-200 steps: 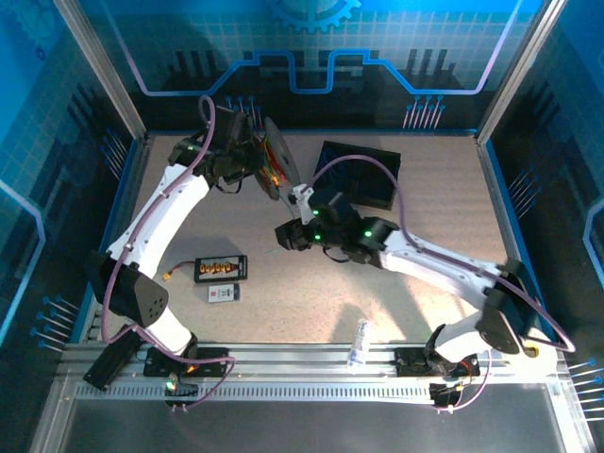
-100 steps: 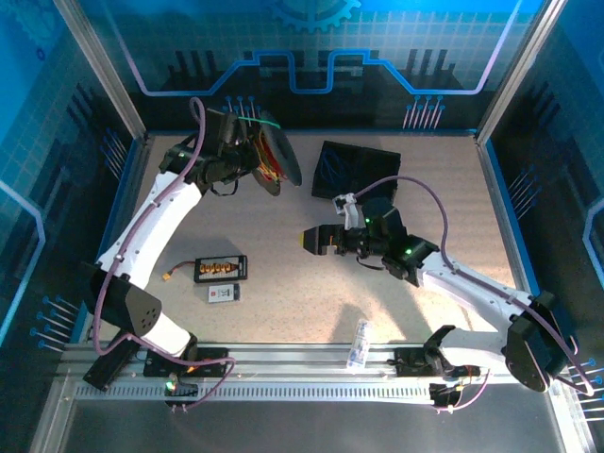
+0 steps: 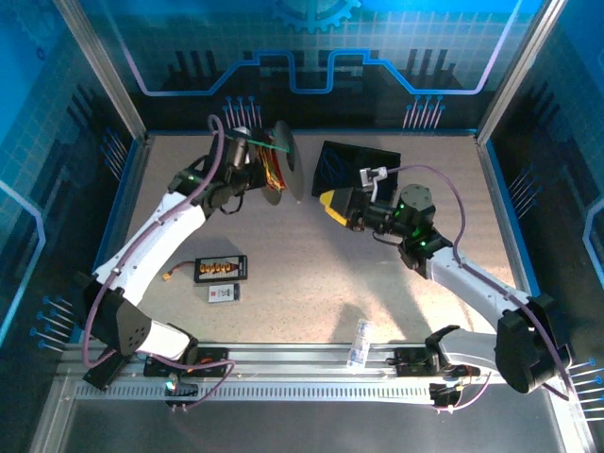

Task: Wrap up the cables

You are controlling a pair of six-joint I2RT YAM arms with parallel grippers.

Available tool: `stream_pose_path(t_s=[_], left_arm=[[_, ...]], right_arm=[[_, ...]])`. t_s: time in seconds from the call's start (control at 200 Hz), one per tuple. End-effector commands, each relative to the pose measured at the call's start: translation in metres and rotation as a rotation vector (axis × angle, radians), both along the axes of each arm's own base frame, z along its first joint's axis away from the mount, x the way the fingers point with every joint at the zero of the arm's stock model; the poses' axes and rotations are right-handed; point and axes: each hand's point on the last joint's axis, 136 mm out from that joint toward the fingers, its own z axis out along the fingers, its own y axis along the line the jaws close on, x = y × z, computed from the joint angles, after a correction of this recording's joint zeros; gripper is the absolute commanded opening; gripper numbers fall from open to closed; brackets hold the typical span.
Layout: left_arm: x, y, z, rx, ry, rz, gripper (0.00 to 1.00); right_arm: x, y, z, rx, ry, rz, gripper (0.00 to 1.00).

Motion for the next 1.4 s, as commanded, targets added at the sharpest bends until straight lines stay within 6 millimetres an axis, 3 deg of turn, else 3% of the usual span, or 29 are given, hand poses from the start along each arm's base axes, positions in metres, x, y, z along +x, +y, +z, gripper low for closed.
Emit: stream_pose_path(t_s=[0.0,0.105,0.385,0.405,0.51,0.751,1.006,1.116,1.166,1.226,1.326,1.396], left_arm=[[0.011,-0.007,0.074,0.033,-0.34,-0.024,0.0],[0.011,-0.013,0.071,0.067,-0.394,-0.038,0.0],[0.011,-0.024,0.061,0.091,-0.402,-0.062,0.0],[0.011,-0.025,0.06,0.092,-0.401,-0.063,0.0],[0.011,-0.025,0.058,0.098,-0.396,-0.064,0.0],[0.012,-0.028,0.055,0.102,-0.383,-0.069,0.0],[0.012,-0.029,0.053,0.105,-0.374,-0.075,0.0],[0.013,-0.032,0.052,0.106,-0.366,-0.083,0.0],[0.013,-0.032,0.051,0.108,-0.361,-0.085,0.0],[0.013,-0.033,0.05,0.11,-0.353,-0.087,0.0],[0.013,-0.033,0.048,0.113,-0.309,-0.082,0.0],[0.013,-0.03,0.051,0.102,-0.262,-0.068,0.0]], right_arm=[[-0.007,-0.002,0.055,0.233,0.068,0.085,0.82],[-0.001,-0.002,0.072,0.356,0.171,0.103,0.72],[-0.008,0.028,0.099,0.396,0.269,0.162,0.74],[-0.011,0.03,0.111,0.404,0.251,0.174,0.74],[-0.018,0.044,0.123,0.4,0.246,0.209,0.72],[-0.014,0.061,0.13,0.351,0.264,0.211,0.69],[-0.001,0.073,0.116,0.292,0.307,0.189,0.63],[0.003,0.08,0.116,0.284,0.312,0.196,0.56],[0.004,0.082,0.116,0.279,0.311,0.201,0.47],[0.005,0.084,0.117,0.274,0.299,0.208,0.35],[-0.002,0.089,0.12,0.25,0.232,0.243,0.0],[-0.015,0.09,0.122,0.209,0.103,0.283,0.0]])
